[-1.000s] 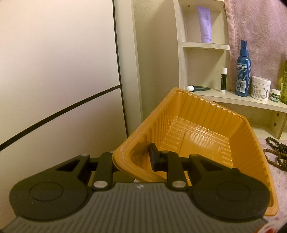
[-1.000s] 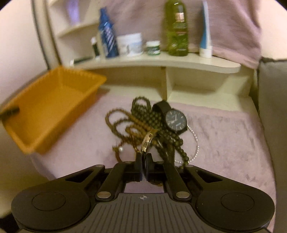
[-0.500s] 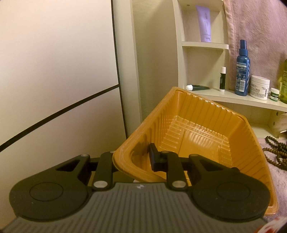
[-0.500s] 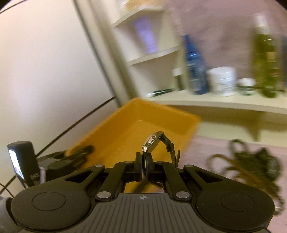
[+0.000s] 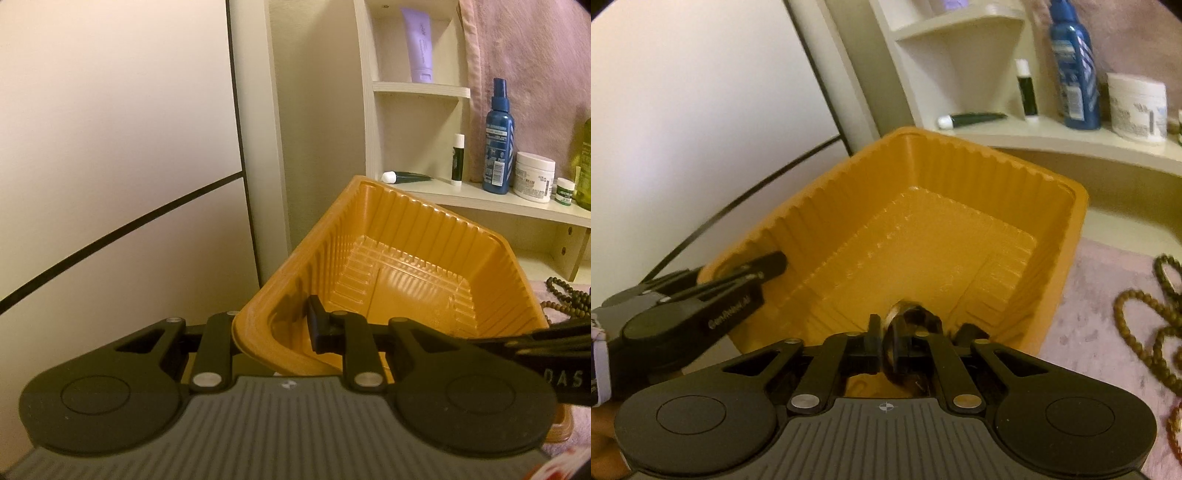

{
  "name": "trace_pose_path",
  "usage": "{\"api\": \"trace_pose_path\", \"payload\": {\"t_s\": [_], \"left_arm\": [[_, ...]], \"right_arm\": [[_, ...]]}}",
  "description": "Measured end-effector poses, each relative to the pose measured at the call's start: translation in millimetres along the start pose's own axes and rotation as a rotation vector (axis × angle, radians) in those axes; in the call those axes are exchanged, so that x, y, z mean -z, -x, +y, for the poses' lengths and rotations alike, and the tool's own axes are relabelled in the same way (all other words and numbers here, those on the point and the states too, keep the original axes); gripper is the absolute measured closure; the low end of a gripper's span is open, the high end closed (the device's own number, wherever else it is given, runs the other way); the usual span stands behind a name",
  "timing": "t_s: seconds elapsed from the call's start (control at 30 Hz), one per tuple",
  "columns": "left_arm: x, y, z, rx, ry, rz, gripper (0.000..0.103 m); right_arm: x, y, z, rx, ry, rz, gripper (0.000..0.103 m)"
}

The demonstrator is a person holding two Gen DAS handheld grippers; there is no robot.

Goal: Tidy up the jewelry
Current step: 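Lower the gold watch into the orange tray and open the right tool, then return the right tool to the pile and grasp a small gold pendant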

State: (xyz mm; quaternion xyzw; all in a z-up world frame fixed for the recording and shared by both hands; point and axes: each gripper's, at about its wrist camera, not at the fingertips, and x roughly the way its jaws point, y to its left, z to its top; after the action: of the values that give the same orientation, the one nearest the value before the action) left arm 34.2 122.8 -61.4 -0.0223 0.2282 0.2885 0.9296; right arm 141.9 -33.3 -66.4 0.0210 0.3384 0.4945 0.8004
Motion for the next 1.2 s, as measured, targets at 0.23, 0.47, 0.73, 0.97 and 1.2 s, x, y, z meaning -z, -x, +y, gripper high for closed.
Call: {"api": "trace_pose_path", "payload": {"t_s": [0.23,0.47,0.73,0.97,1.2], "left_arm": [[-1,-1,-1,-0.001,-0.004,0.001,0.083],[0,-1,0,-0.001,-0.003,0.001,0.083],[0,-1,-1,-0.001,-0.006,0.002,0.083],[-1,-2,0,-0.001,-0.011,0.001,0.083],[-1,-2,0,-0.002,-0.014,-0.001,0.083]], "right_arm": [[-7,40,-6,0.006,-0.076,-0.094,0.068],[12,99,-42,0.123,-0.172,-0.143,0.061],[55,154,-91,0.342,-0.282,-0.118,0.061],[77,178,-111,0.432,-0.331,-0.096,0.061],[75,169,-113,0.434,-0.296,-0.078,0.061]]}}
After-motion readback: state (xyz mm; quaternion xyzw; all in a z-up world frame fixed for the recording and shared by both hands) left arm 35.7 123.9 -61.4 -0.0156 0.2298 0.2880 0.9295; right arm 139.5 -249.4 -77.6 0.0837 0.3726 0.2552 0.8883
